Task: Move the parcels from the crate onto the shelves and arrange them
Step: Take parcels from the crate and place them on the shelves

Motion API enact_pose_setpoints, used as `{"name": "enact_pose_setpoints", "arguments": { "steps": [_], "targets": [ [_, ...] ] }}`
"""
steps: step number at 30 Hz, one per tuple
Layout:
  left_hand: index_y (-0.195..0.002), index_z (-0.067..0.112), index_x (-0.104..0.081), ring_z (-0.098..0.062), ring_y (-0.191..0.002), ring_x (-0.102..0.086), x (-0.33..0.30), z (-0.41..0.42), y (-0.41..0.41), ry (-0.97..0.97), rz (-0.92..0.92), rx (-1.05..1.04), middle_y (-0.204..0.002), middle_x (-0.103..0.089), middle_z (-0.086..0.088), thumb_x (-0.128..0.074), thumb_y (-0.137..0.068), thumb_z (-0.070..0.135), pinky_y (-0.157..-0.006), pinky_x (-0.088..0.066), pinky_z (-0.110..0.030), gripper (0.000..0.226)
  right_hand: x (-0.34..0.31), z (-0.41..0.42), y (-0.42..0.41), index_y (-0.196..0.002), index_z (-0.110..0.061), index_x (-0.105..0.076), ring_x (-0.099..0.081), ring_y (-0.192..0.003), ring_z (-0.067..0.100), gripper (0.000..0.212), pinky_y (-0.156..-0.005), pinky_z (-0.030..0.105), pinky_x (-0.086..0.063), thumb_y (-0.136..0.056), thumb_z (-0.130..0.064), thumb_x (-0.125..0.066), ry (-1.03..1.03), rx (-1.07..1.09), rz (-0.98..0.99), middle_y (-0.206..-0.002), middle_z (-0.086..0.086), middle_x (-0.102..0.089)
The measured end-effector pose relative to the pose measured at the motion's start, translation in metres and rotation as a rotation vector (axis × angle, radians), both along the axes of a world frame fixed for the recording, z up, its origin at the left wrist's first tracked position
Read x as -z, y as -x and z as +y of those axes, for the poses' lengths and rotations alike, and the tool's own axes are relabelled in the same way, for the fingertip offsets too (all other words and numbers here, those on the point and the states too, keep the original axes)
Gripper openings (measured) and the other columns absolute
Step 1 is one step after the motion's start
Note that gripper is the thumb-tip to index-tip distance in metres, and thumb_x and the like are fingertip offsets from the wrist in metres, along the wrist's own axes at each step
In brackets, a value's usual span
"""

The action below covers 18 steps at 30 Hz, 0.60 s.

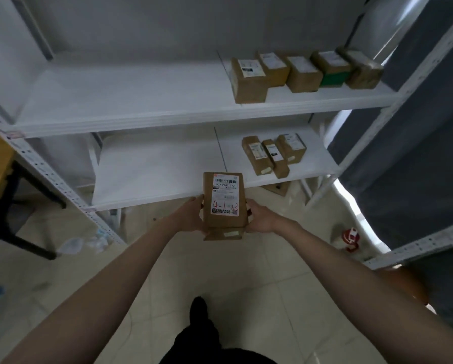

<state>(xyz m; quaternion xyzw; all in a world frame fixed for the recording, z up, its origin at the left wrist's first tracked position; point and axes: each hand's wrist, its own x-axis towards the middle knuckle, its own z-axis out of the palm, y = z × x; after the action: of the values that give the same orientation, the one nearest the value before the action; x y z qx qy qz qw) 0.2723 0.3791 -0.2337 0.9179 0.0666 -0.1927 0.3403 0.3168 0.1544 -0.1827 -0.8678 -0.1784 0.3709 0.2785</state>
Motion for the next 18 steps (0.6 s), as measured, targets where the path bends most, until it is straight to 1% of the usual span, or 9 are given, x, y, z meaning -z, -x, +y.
{"name": "enact_pose_setpoints", "arguments": {
  "steps": [2, 4, 7, 9, 12, 15, 18],
  "targets": [
    [-0.140, 0.011, -0.040, -0.028, -0.125, -0.048, 0.004, 0.005, -0.025, 0.018, 0.003, 0.019, -0.135, -0.051, -0.013, -0.095, -0.054, 0.018, -0.097, -0.043, -0.033, 0.102, 0.002, 0.007, -0.022, -0.151, -0.015, -0.028, -0.051, -0.122, 0.022, 0.079, -0.088, 0.023, -0.042, -0.086, -0.009, -0.073, 0.022, 0.025, -0.005, -0.128, 0.004, -0.053],
    [-0.141, 0.013, -0.038, -0.028, -0.126, -0.047, 0.007, 0.010, -0.050, 0.019, 0.021, 0.034, -0.136, -0.049, -0.013, -0.095, -0.055, 0.022, -0.100, -0.043, -0.036, 0.104, 0.001, 0.013, -0.044, -0.151, -0.014, -0.029, -0.051, -0.118, 0.019, 0.079, -0.088, 0.022, -0.041, -0.086, -0.010, -0.073, 0.034, 0.060, -0.001, -0.127, 0.002, -0.053],
    [-0.142, 0.010, -0.037, -0.029, -0.127, -0.047, 0.008, 0.018, -0.084, 0.038, 0.027, 0.055, -0.137, -0.048, -0.016, -0.094, -0.056, 0.020, -0.100, -0.041, -0.035, 0.104, 0.002, 0.022, -0.073, -0.149, -0.012, -0.033, -0.048, -0.109, 0.012, 0.075, -0.087, 0.020, -0.040, -0.086, -0.007, -0.073, 0.017, 0.114, -0.008, -0.116, -0.001, -0.051],
    [-0.142, 0.010, -0.037, -0.030, -0.126, -0.047, 0.011, 0.021, -0.104, 0.056, 0.024, 0.081, -0.137, -0.048, -0.017, -0.094, -0.056, 0.019, -0.101, -0.042, -0.037, 0.104, 0.008, 0.024, -0.088, -0.149, -0.012, -0.032, -0.047, -0.109, 0.013, 0.077, -0.086, 0.021, -0.040, -0.084, -0.007, -0.074, 0.015, 0.156, 0.010, -0.119, 0.001, -0.052],
    [-0.143, 0.008, -0.036, -0.031, -0.127, -0.048, 0.014, 0.019, -0.131, 0.078, 0.026, 0.105, -0.137, -0.049, -0.018, -0.092, -0.059, 0.017, -0.101, -0.042, -0.038, 0.101, 0.019, 0.022, -0.113, -0.150, -0.012, -0.032, -0.049, -0.111, 0.016, 0.078, -0.088, 0.023, -0.042, -0.084, -0.007, -0.073, 0.022, 0.196, 0.021, -0.119, 0.003, -0.052],
    [-0.142, 0.005, -0.036, -0.032, -0.127, -0.049, 0.021, 0.014, -0.163, 0.102, 0.032, 0.111, -0.137, -0.050, -0.019, -0.092, -0.060, 0.014, -0.100, -0.043, -0.039, 0.099, 0.029, 0.018, -0.143, -0.153, -0.014, -0.028, -0.052, -0.125, 0.023, 0.081, -0.093, 0.025, -0.044, -0.085, -0.007, -0.072, -0.003, 0.223, 0.030, -0.134, 0.009, -0.054],
    [-0.141, 0.004, -0.037, -0.032, -0.128, -0.049, 0.034, 0.007, -0.198, 0.109, 0.042, 0.087, -0.137, -0.050, -0.019, -0.091, -0.061, 0.012, -0.100, -0.042, -0.037, 0.097, 0.048, 0.013, -0.181, -0.153, -0.014, -0.028, -0.051, -0.126, 0.024, 0.080, -0.090, 0.025, -0.043, -0.086, -0.009, -0.072, -0.008, 0.247, 0.043, -0.137, 0.011, -0.054]
  ]
}}
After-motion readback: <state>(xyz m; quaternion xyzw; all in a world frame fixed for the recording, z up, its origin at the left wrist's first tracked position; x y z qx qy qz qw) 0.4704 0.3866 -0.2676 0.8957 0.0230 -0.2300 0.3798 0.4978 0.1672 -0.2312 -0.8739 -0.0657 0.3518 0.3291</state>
